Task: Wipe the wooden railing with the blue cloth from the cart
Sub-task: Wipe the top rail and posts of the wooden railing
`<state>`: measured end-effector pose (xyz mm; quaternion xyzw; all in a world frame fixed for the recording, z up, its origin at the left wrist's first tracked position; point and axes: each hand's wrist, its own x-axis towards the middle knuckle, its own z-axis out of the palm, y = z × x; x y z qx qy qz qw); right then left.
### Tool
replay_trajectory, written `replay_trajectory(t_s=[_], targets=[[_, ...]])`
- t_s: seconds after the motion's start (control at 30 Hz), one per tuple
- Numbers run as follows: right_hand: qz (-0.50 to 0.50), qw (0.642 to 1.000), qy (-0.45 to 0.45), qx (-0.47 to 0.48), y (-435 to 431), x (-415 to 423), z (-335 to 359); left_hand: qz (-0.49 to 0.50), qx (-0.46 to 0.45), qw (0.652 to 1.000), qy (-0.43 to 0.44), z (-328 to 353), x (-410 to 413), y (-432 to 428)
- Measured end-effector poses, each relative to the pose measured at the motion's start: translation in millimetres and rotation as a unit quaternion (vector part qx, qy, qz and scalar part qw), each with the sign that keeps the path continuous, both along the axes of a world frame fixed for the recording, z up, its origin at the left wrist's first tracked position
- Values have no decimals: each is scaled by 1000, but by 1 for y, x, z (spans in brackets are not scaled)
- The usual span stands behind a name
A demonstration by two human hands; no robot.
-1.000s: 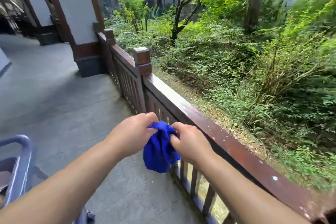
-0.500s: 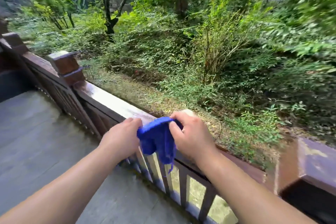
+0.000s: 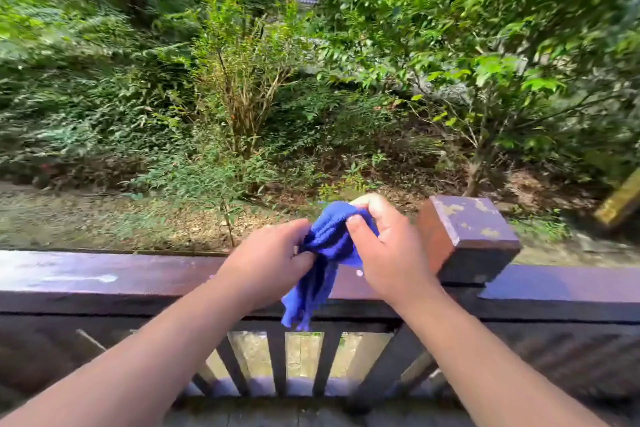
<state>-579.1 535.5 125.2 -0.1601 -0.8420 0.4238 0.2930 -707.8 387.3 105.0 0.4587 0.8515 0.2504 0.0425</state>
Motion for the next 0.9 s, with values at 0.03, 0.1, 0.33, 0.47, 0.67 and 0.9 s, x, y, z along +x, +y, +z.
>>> replay_trajectory(t_s=[0.03,0.1,0.33,0.47,0.67,0.9], targets=[[-31,999,11,-10,6,14,-1,-17,8,1000,-4,4,2,4],[-83,996,23,-25,15,43,-7,-51,17,998,-36,10,6,9],[-178,970,-98,-134,15,109,-70,-133,-89,981,-113,-34,24,42],[-199,954,-128,-181,22,88,-98,-49,-103,991,-71,-57,16,77],[-151,978,-142,-6,42,36,-107,-39,-137,990,0,-91,14,120],[-43,964,-254,63,74,10,-140,-113,-282,948,97,-128,31,140]])
